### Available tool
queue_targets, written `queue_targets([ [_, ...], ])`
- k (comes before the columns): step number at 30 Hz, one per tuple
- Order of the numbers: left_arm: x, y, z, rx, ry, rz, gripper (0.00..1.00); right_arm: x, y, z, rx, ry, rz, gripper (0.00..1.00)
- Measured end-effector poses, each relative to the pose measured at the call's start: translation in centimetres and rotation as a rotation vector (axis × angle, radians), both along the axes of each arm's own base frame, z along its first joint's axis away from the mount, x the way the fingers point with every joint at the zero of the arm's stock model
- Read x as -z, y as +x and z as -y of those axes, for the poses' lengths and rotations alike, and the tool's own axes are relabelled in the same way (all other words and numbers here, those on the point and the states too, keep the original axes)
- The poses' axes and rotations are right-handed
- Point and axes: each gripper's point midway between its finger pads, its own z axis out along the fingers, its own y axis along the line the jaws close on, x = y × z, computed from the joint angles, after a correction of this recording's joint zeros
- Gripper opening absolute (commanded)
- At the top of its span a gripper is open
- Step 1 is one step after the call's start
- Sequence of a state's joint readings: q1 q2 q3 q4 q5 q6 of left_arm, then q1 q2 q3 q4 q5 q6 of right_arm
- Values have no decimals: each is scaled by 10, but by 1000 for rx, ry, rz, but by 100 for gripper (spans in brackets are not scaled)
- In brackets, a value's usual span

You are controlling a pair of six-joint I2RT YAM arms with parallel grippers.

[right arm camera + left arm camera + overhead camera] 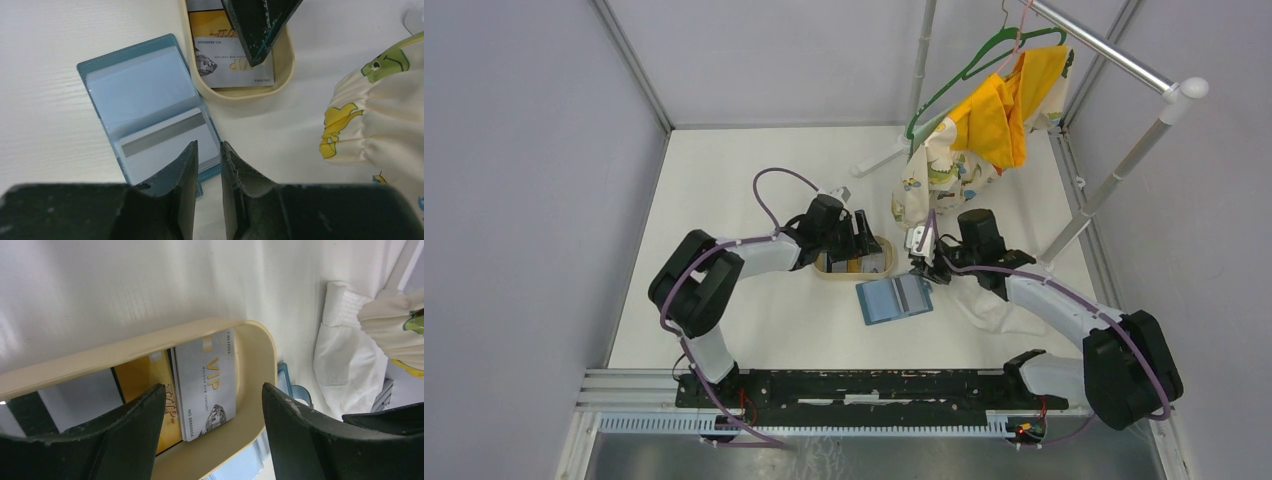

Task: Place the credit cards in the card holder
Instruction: Pick up the credit card from the storage box.

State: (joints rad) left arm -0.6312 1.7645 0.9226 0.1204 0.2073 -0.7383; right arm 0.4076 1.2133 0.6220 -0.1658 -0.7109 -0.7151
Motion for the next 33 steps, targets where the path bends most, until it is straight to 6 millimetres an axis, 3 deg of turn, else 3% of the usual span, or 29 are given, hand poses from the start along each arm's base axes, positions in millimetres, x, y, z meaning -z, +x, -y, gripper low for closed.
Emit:
queue_targets([
  [9, 1, 1, -7, -24, 36, 7, 77, 32, 26, -21, 78, -186, 49, 23],
  [13, 1, 1, -7, -23, 37, 6, 77, 36, 51, -20, 133, -247, 64, 22],
  [18, 1, 1, -6, -17, 34, 1, 76, 42, 64, -24, 146, -283, 68, 21],
  [24, 1, -1, 0, 7, 11, -8, 71, 57, 58, -30, 117, -320, 30, 20],
  [33, 2, -4, 5, 25, -43, -16, 61, 60, 46, -34, 88, -314, -13, 20],
])
